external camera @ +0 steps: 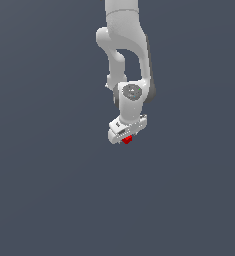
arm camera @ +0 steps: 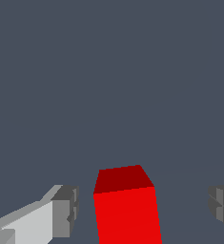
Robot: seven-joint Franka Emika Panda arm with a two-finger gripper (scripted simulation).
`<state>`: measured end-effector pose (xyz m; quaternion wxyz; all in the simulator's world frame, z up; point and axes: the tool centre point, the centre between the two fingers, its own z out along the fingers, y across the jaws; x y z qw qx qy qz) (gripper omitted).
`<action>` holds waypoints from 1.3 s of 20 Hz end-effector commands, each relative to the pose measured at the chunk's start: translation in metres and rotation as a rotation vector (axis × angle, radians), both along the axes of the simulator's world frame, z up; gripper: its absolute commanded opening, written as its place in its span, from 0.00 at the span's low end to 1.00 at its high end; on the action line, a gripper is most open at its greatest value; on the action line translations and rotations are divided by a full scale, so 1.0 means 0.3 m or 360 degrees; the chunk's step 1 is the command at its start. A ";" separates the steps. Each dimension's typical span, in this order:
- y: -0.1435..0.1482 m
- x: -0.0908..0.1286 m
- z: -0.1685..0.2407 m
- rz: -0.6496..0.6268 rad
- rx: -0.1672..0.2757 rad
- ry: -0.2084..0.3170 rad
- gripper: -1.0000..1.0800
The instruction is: Pick up the red cube and move it to a goal position.
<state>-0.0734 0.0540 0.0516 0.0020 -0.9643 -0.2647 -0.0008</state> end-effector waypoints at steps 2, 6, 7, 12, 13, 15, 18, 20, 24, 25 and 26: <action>0.003 -0.037 -0.054 0.0111 -0.0001 0.0000 0.96; 0.002 -0.061 -0.092 0.0184 -0.0002 0.0000 0.96; 0.002 -0.065 -0.097 0.0195 -0.0003 0.0001 0.96; -0.002 -0.067 -0.105 0.0206 -0.0006 0.0000 0.96; -0.002 -0.067 -0.105 0.0206 -0.0006 0.0000 0.00; -0.002 -0.067 -0.105 0.0206 -0.0006 0.0000 0.00; -0.002 -0.067 -0.105 0.0206 -0.0006 0.0000 0.00; -0.002 -0.067 -0.105 0.0206 -0.0006 0.0000 0.00; -0.003 -0.066 -0.105 0.0206 -0.0006 0.0000 0.00; -0.006 -0.064 -0.104 0.0206 -0.0006 0.0000 0.00; -0.011 -0.061 -0.102 0.0206 -0.0006 0.0000 0.00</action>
